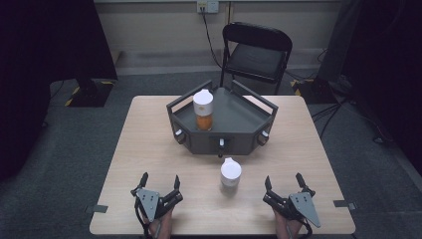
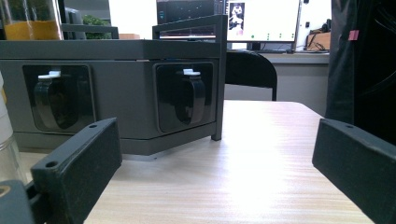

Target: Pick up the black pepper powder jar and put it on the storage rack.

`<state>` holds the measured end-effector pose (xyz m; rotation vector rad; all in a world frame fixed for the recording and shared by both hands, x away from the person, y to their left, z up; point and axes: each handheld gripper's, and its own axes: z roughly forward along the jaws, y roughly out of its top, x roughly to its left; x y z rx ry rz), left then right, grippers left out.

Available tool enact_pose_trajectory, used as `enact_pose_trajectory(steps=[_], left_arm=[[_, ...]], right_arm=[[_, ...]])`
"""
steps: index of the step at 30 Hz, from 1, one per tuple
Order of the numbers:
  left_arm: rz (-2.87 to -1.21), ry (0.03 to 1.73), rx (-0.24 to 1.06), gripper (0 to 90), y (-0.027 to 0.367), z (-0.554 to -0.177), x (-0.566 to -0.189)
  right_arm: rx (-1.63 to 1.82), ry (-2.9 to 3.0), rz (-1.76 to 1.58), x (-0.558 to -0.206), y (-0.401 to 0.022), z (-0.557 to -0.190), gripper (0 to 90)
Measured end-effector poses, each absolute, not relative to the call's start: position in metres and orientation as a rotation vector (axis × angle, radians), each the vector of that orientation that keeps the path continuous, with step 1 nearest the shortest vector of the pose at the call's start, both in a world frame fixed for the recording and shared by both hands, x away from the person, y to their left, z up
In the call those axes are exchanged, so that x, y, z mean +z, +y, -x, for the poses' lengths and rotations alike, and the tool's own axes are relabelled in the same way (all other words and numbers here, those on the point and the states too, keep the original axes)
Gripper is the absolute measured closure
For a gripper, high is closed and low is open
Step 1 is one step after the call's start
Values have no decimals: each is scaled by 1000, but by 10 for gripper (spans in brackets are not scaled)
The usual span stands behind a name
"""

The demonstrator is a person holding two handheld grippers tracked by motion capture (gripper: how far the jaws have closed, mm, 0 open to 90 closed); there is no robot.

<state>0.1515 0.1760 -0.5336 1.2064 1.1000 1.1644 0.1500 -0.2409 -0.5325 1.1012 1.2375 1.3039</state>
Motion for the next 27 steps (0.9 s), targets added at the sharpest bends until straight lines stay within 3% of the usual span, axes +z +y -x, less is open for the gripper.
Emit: enact_pose_trajectory(steps=[27], left_arm=[[-1202, 1107, 1171, 1, 174, -151, -534]], right_arm=[[1301, 1254, -1046, -527, -238, -144, 0]])
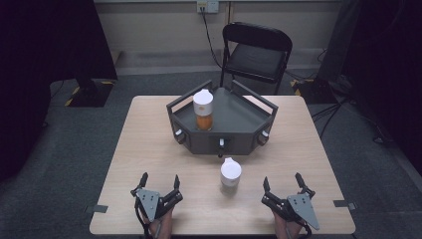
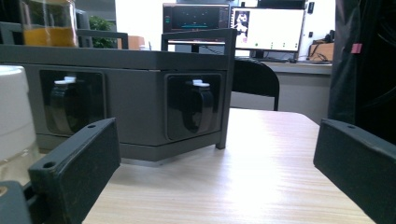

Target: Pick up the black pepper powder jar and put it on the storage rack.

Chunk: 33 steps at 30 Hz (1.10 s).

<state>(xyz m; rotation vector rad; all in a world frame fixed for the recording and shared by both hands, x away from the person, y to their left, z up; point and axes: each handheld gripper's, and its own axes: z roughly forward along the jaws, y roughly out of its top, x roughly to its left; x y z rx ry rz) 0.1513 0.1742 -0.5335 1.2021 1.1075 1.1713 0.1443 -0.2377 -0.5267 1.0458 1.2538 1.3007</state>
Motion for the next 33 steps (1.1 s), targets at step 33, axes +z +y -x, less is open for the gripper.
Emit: enact_pose_trajectory(steps=[33], left_arm=[[-1207, 1100, 1163, 0, 175, -151, -533]], right_arm=[[1461, 1359, -964, -495, -231, -146, 0]])
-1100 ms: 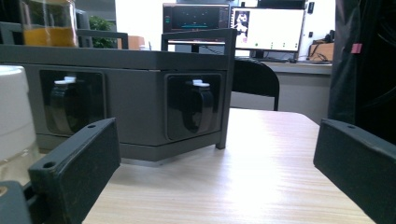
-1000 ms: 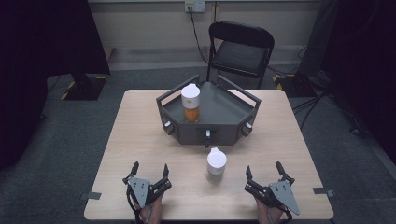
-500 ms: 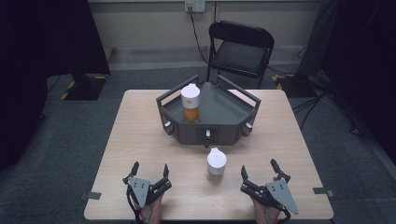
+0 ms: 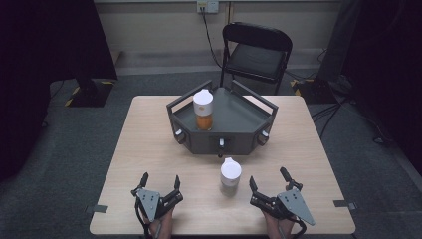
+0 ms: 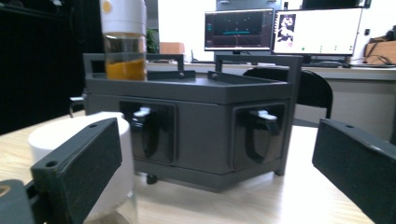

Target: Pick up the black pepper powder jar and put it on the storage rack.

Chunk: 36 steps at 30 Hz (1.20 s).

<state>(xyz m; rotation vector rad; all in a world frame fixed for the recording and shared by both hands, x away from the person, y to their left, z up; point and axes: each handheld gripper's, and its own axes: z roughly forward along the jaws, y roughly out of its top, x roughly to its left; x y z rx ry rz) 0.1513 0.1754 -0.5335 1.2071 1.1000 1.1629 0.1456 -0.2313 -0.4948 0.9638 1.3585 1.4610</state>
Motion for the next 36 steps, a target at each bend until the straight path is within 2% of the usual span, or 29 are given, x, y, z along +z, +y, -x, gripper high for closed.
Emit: enact_pose_trajectory(steps=[28, 36], left_arm=[[-1208, 1098, 1161, 0, 176, -151, -533], [-1210, 1096, 1159, 0, 176, -151, -533]], right_arm=[[1578, 1413, -854, -497, -205, -157, 3], [1573, 1475, -866, -486, -198, -166, 30]])
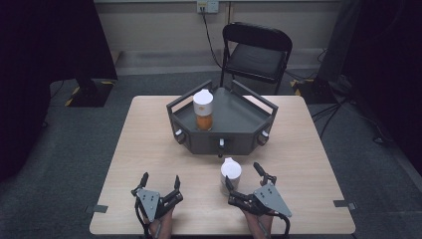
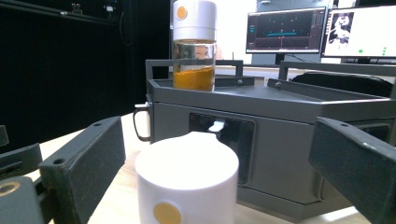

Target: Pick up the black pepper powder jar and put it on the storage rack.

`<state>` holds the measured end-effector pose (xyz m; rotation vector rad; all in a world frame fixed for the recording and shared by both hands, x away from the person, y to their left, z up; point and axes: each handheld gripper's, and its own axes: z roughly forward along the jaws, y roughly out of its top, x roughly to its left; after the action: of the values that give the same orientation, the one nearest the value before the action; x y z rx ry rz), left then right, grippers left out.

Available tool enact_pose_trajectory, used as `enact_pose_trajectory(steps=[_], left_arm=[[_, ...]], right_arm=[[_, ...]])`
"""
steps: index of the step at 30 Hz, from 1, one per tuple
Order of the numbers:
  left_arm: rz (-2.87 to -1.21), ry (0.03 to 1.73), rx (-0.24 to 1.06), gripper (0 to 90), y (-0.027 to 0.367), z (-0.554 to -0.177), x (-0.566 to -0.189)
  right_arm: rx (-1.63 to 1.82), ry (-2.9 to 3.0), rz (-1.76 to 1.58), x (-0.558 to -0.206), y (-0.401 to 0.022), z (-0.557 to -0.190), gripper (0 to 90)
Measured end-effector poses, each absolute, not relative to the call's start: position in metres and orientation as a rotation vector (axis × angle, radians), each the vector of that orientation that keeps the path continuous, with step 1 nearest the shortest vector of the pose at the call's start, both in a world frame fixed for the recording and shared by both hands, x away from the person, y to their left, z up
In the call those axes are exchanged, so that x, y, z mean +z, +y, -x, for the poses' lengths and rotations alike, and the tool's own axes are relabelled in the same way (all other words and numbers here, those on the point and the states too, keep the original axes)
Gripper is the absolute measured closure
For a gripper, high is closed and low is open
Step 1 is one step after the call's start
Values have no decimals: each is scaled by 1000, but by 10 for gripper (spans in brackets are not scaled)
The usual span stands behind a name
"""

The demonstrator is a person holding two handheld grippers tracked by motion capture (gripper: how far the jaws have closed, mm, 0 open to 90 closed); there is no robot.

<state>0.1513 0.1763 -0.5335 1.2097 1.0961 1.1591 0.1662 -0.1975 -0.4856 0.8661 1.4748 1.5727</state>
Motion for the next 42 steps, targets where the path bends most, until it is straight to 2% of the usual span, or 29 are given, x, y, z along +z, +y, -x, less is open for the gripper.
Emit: enact_pose_trajectory(steps=[8, 39, 42], left_arm=[[-1209, 1096, 1159, 1, 176, -151, -533], [-1210, 1096, 1159, 4, 176, -151, -533], [-1212, 1093, 1156, 3, 177, -151, -533]], right_arm=[[1569, 1519, -861, -487, -188, -180, 51], [1528, 1584, -953, -498, -178, -184, 292], [1529, 1577, -950, -500, -178, -184, 295]])
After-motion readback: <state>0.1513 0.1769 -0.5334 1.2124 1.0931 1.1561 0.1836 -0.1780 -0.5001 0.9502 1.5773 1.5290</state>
